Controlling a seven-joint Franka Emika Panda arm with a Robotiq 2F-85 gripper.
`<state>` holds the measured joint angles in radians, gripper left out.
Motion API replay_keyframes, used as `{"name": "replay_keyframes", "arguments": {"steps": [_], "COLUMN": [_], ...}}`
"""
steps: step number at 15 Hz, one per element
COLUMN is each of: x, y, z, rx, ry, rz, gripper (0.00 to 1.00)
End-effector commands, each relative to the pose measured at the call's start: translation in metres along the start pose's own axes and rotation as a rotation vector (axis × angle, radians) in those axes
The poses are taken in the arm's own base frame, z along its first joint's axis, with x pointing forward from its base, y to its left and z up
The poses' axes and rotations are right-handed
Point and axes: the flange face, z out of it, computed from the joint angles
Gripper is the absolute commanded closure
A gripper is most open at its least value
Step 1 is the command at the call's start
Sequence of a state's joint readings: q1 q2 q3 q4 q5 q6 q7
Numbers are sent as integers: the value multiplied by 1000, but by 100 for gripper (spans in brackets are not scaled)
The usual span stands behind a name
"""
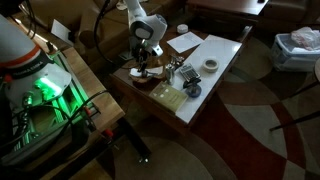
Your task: Move the measuring cup to the left
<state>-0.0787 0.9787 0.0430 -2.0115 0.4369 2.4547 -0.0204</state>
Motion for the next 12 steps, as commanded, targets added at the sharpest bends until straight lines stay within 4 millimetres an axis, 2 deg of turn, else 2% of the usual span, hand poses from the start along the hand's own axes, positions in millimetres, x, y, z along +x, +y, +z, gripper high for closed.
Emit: {"name": "replay_keyframes", "arguments": {"steps": [1,5,12], "x": [9,17,51], "y": [0,-3,3], "z": [20,36,55], "rx": [-57,-73,-60], "ry": [22,18,19], "rz": [84,145,202], "gripper": [0,0,1]}}
